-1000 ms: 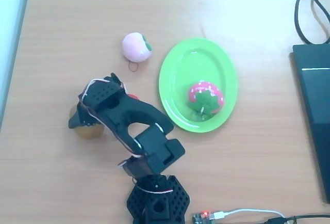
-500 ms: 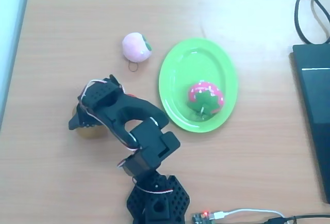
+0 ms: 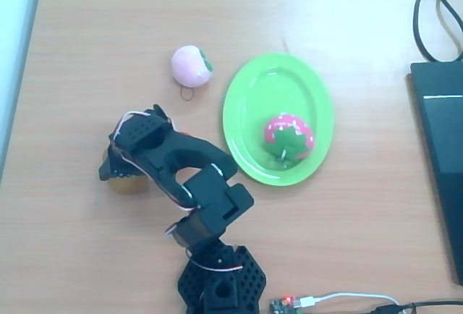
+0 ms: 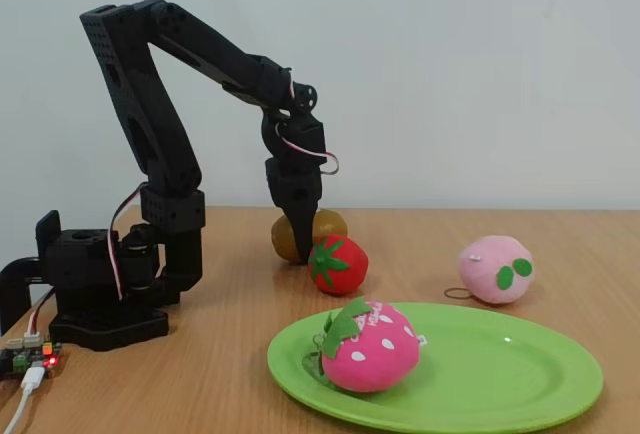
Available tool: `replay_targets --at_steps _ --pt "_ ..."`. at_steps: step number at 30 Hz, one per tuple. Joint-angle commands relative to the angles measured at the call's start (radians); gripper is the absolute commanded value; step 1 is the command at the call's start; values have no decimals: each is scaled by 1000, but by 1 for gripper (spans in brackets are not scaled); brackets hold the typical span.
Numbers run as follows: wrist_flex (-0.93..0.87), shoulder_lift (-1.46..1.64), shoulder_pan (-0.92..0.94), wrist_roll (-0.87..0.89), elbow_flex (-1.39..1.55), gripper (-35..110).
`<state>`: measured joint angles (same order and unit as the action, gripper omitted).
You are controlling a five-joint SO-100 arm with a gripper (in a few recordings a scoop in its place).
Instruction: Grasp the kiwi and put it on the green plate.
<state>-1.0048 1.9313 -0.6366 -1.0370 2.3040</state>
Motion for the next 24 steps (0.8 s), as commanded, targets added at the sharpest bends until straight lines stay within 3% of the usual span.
replay_targets --at_steps 1,15,24 --pt "-5 32 0 6 -15 31" --pt "-8 183 -8 106 -107 30" --pt "-28 176 92 175 -268 31"
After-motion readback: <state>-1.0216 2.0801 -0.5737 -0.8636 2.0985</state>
